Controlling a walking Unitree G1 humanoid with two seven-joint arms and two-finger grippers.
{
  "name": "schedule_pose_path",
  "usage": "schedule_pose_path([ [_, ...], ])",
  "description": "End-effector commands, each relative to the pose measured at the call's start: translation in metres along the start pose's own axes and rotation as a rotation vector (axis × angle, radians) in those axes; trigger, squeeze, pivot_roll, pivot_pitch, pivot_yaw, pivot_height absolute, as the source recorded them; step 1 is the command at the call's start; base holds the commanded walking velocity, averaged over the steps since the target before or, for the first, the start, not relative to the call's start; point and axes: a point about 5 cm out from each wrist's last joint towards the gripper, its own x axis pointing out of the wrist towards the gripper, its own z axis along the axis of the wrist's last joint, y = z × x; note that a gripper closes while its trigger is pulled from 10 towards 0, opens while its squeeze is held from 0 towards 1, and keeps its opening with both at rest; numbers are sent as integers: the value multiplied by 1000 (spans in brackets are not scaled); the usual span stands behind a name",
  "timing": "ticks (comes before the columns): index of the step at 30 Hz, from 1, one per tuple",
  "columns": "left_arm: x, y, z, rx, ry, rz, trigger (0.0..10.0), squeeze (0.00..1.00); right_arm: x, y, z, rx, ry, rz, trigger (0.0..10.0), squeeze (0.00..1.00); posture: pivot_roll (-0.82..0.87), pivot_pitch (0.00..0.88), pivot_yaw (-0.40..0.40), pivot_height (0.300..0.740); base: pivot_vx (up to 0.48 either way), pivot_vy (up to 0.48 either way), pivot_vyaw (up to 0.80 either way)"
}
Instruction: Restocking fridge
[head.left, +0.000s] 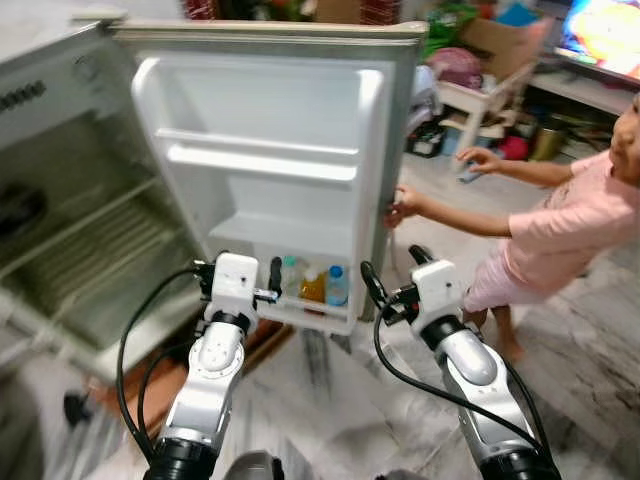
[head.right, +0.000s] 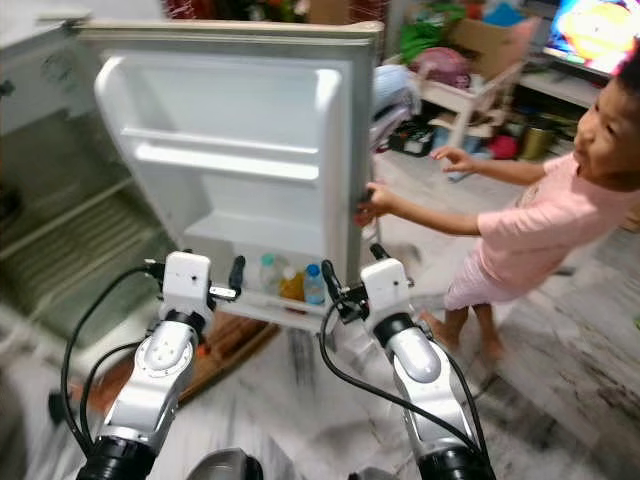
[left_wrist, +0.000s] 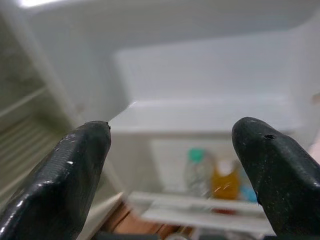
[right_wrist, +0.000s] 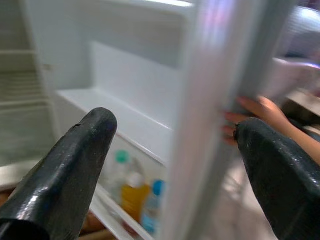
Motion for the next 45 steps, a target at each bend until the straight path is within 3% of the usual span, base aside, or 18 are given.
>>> schedule_pose_path([
  [1,-1,4,-3,9,15,12,10000,0,3,4,5,-2,-24,27,10000,0,21,85,56,740,0,-270,775],
  [10,-1,4,-4,17,21,12,10000,0,3,5,7,-3,-40,41,10000,0,21,88,56,740,0,-364,753],
  [16,-1,4,-6,19,28,11,10000,0,4,8,7,22,-45,60,10000,0,22,89,55,740,0,-383,79],
  [23,-3,3,-7,20,32,10,10000,0,-1,21,-2,50,20,201,10000,0,20,92,55,740,0,-440,0],
  [27,-3,4,-8,21,35,11,10000,0,-2,20,-7,20,43,188,10000,0,21,96,55,740,0,-428,0],
  [36,-3,4,-10,31,45,11,10000,0,2,17,6,9,-30,179,10000,0,21,97,57,740,0,-200,573],
  [45,-3,6,-10,13,50,14,10000,0,2,17,7,3,-42,180,10000,0,22,96,57,740,397,0,785],
])
